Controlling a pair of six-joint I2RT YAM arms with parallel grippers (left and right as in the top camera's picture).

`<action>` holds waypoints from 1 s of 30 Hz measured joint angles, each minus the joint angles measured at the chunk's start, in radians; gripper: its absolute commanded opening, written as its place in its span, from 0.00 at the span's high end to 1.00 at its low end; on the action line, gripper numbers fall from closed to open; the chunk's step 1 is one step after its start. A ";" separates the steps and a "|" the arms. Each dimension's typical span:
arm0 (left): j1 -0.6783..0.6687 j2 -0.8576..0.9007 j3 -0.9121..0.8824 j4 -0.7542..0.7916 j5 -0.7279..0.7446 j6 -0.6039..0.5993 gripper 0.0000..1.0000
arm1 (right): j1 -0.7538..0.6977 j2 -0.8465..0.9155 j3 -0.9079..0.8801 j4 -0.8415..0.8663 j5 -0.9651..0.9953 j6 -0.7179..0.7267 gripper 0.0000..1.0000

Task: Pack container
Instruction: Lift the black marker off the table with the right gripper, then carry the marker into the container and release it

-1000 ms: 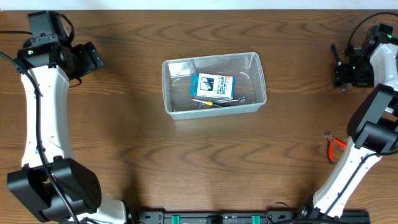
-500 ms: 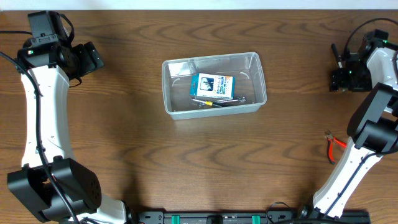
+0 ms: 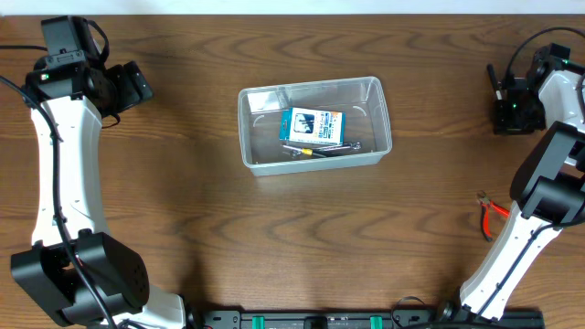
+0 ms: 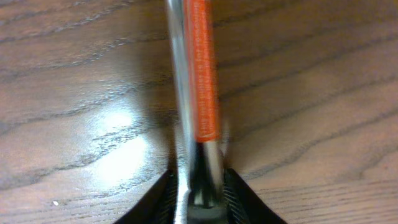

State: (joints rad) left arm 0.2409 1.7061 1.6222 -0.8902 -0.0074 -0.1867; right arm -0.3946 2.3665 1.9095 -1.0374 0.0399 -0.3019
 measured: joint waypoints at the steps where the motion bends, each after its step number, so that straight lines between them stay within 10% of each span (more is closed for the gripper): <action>1: 0.000 0.000 0.000 0.000 0.000 0.000 0.02 | 0.000 0.000 0.000 -0.001 0.001 0.001 0.89; 19: 0.000 0.000 0.000 0.000 0.000 0.000 0.02 | 0.042 -0.080 0.310 -0.115 -0.038 0.005 0.99; 30: 0.000 0.000 0.000 0.000 0.000 0.000 0.02 | 0.402 -0.409 0.458 -0.227 -0.250 -0.280 0.99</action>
State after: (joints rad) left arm 0.2409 1.7061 1.6222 -0.8906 -0.0074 -0.1871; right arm 0.0071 1.9579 2.3676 -1.2640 -0.2104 -0.5823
